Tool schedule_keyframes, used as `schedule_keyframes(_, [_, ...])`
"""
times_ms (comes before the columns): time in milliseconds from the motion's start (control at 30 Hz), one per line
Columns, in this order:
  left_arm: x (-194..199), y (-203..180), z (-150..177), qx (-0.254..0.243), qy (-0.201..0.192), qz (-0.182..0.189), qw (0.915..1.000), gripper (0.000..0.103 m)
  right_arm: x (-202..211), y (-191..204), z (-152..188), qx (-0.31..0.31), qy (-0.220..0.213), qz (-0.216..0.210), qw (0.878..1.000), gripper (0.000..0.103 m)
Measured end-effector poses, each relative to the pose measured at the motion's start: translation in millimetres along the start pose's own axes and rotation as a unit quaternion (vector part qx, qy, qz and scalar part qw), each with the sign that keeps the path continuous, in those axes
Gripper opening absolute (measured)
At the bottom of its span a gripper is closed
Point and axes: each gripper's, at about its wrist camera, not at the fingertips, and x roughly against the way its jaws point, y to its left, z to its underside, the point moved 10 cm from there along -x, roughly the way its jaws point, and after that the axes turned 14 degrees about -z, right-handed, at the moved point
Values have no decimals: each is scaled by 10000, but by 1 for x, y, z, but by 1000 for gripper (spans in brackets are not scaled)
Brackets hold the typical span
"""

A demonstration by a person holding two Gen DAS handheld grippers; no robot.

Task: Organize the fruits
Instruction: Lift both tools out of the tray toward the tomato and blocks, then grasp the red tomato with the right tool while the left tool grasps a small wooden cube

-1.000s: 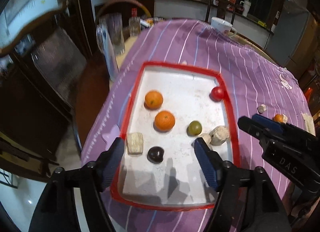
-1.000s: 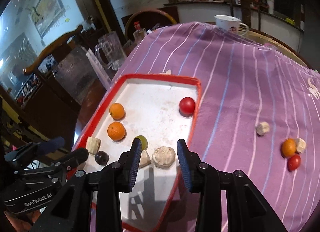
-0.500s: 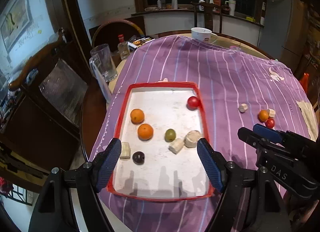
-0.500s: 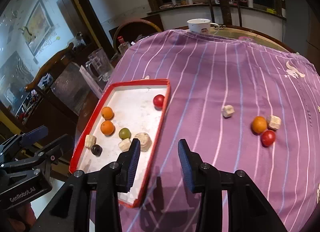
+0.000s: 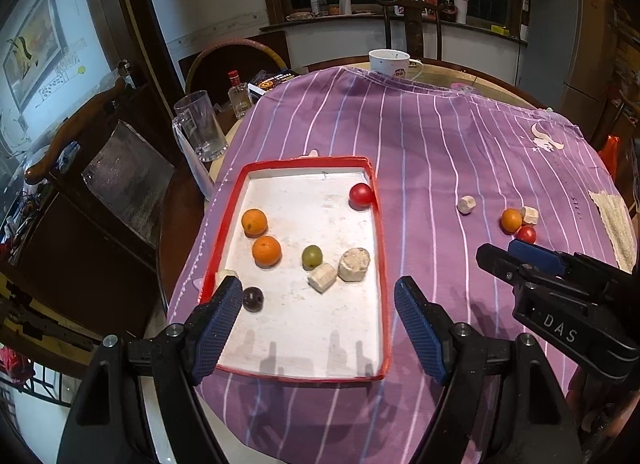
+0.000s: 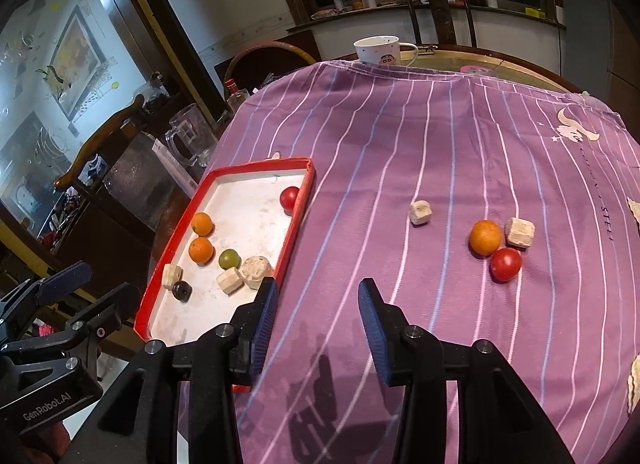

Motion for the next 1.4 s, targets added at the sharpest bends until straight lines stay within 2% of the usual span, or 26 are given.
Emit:
schedule_keyframes(367, [-10,-51,8,-52,312,299,9991,78,17,-46,13,-213,122,186,9995,47])
schedule_keyframes(667, [-42,-121,28,-108,946,848,9918,78,39,-130,36,-799,275,647,9943,48])
schedule_keyframes(833, [-54,-158,33,-142,1098,1136,9873,78,47,-176,42,-1150,295,756,9900,48])
schedule_keyframes(933, [-64,-175,24,-137,1102,1304,9852,78,47,-190,37,-1152,291,765,9900,48])
schedule_keyframes(1133, [-99,-193,-21,-24,888,1325,9872,78,28,-198,12,-901,314,535,9940,48])
schedule_keyframes(1267, [-121,-213,-44,-246,713,1407,9872,78,8,-194,2,-601,405,430,9964,49])
schedule_keyframes(1400, [-132,-232,-49,-457,667,1601,9838,78,-5,-185,-4,-270,485,352,9978,51])
